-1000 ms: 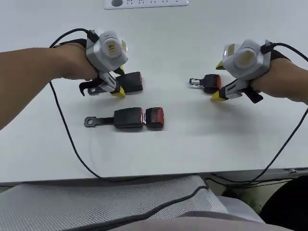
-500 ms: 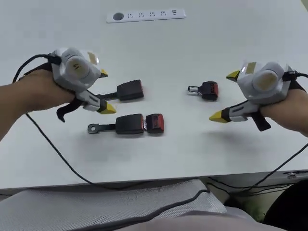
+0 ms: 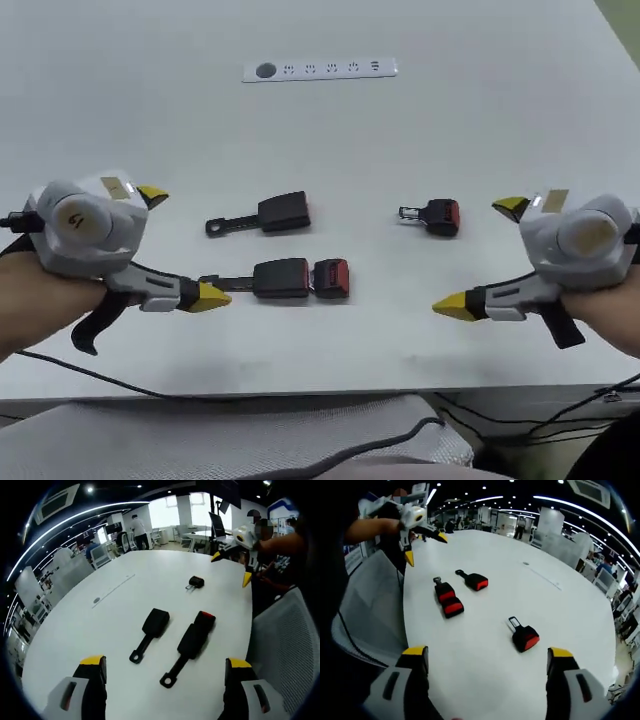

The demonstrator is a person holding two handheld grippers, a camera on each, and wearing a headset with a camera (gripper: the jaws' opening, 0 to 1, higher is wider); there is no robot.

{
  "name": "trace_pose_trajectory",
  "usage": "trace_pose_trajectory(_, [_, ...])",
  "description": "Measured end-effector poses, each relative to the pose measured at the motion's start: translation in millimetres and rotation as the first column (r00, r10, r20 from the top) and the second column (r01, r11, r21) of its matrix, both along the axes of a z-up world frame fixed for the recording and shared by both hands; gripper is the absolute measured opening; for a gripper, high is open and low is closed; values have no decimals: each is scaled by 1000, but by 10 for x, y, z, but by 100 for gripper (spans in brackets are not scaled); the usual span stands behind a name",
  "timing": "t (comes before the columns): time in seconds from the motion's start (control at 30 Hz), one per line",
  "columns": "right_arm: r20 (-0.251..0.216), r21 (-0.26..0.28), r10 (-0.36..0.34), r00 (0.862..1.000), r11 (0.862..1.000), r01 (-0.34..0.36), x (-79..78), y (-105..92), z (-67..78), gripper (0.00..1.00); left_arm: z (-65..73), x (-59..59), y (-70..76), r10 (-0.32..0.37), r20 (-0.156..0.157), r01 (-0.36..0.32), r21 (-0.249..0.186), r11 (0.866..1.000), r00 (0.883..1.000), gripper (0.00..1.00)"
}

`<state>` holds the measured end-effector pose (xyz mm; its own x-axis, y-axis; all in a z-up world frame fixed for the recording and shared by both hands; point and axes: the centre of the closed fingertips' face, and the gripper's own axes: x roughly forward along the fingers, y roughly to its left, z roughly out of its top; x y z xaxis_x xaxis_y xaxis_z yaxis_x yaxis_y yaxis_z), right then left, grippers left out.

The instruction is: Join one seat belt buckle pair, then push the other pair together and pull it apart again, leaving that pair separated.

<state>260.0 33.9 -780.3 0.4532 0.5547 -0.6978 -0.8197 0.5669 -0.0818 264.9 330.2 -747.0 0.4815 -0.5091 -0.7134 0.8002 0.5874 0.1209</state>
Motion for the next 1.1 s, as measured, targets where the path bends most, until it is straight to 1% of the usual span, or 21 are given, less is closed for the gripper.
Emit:
trace_pose_trajectory(0.03, [-2,-1,-11,1000,1000,11,-14,-26,-7,100,5,-11,32,12,1,-12,4,1000,1000,100])
trace_pose_trajectory(0.07, [-6,6,-28,1000,1000,28,-18,-42,-2,100,33,-15,80,45,7,-45,-7,999,999,100])
trace_pose_trajectory(0.1, [-12,29,-59,998,998,59,-15,-53,20,100,59,-14,94,70,12,-69,-30,997,997,100])
trace_pose_trajectory(0.13, [-13,48,-72,997,996,72,-13,-48,43,100,83,-36,84,81,11,-80,-63,995,997,100])
trace_pose_trajectory(0.17, [-10,66,-81,997,994,81,-10,-38,69,100,82,-62,87,83,3,-83,-74,994,997,100])
trace_pose_trajectory(0.2, [1,66,-81,997,995,81,-9,-39,93,100,67,-95,95,81,-1,-81,-71,994,997,100])
trace_pose_trajectory(0.23, [5,66,-81,997,995,81,-10,-35,99,100,62,-103,97,80,1,-80,-70,994,997,100])
trace_pose_trajectory(0.3, [14,75,-92,996,993,91,-5,-15,124,100,43,-146,104,74,10,-73,-70,995,997,100])
trace_pose_trajectory(0.37, [12,84,-109,994,991,107,-2,-6,132,100,30,-164,120,85,0,-84,-80,993,996,100])
trace_pose_trajectory(0.43, [18,90,-116,993,989,114,0,9,146,100,24,-173,137,87,1,-87,-83,993,996,100])
trace_pose_trajectory(0.5, [21,93,-128,992,988,125,5,13,146,100,28,-174,166,87,10,-86,-83,993,996,100])
trace_pose_trajectory(0.57, [34,71,-132,991,989,129,4,7,118,100,38,-163,191,96,18,-94,-84,992,995,100])
trace_pose_trajectory(0.6, [56,41,-117,992,993,115,-7,11,90,100,61,-155,217,106,34,-103,-94,990,994,100])
trace_pose_trajectory(0.63, [59,46,-116,991,993,113,-10,26,88,100,69,-160,228,109,42,-104,-98,990,993,100])
trace_pose_trajectory(0.73, [45,57,-118,992,992,115,-20,72,81,100,80,-166,277,126,59,-120,-92,989,990,100])
trace_pose_trajectory(0.8, [54,61,-119,991,991,116,-9,93,130,100,104,-173,295,132,65,-125,-106,986,989,100])
trace_pose_trajectory(0.87, [71,84,-123,990,990,117,21,128,208,100,110,-184,285,142,57,-134,-130,982,988,100])
trace_pose_trajectory(0.93, [80,89,-129,988,989,122,51,135,230,100,99,-195,269,135,68,-125,-133,983,989,100])
trace_pose_trajectory(1.07, [88,104,-146,985,985,137,65,150,250,100,56,-217,240,130,63,-121,-136,983,989,100])
trace_pose_trajectory(1.1, [88,110,-154,984,983,144,58,155,255,100,56,-228,225,126,67,-116,-139,983,990,100])
